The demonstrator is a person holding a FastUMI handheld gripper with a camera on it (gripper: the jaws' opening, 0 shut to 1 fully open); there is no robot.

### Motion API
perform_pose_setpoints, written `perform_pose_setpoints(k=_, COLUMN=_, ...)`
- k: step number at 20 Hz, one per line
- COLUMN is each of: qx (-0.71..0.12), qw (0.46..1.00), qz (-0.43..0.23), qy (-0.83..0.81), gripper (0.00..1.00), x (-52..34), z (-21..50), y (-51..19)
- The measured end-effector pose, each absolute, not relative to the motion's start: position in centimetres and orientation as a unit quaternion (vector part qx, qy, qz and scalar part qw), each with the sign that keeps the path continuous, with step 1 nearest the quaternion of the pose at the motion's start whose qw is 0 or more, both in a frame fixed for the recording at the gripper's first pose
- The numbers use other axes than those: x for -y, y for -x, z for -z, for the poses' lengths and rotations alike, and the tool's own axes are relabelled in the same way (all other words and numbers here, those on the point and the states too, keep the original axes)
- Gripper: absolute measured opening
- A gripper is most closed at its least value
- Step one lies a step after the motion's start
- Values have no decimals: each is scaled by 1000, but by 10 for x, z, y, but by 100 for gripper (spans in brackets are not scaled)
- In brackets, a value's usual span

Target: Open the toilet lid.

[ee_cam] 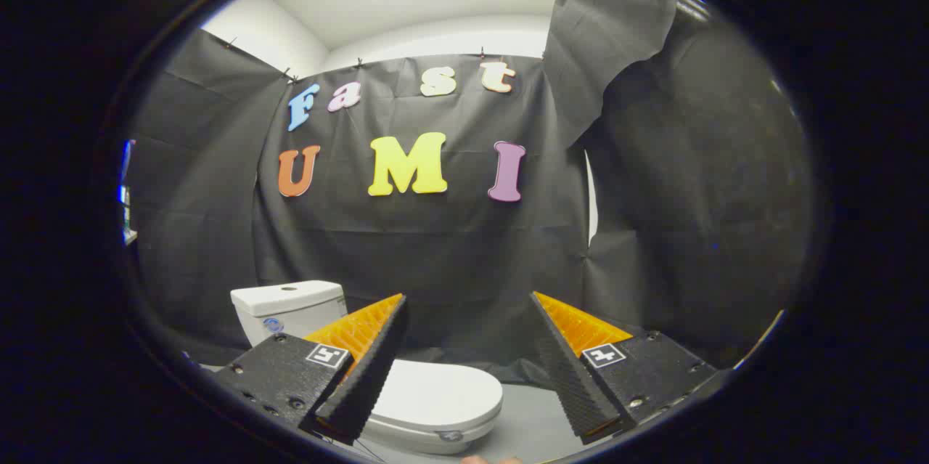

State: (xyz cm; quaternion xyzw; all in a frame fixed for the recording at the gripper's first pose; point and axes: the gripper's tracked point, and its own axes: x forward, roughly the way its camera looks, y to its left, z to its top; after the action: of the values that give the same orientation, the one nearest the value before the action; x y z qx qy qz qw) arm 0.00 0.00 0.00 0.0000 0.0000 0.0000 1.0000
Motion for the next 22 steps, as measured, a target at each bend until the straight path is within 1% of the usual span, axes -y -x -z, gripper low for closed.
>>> perform_pose_setpoints(k=15, qx=-13, qw=1000, qz=1, qy=-1, gripper=100, x=-6, z=7, y=-2)
perform_pose_setpoints(k=22, qx=-14, qw=1000, qz=-10, qy=2, gripper=100, x=-15, z=9, y=-3)
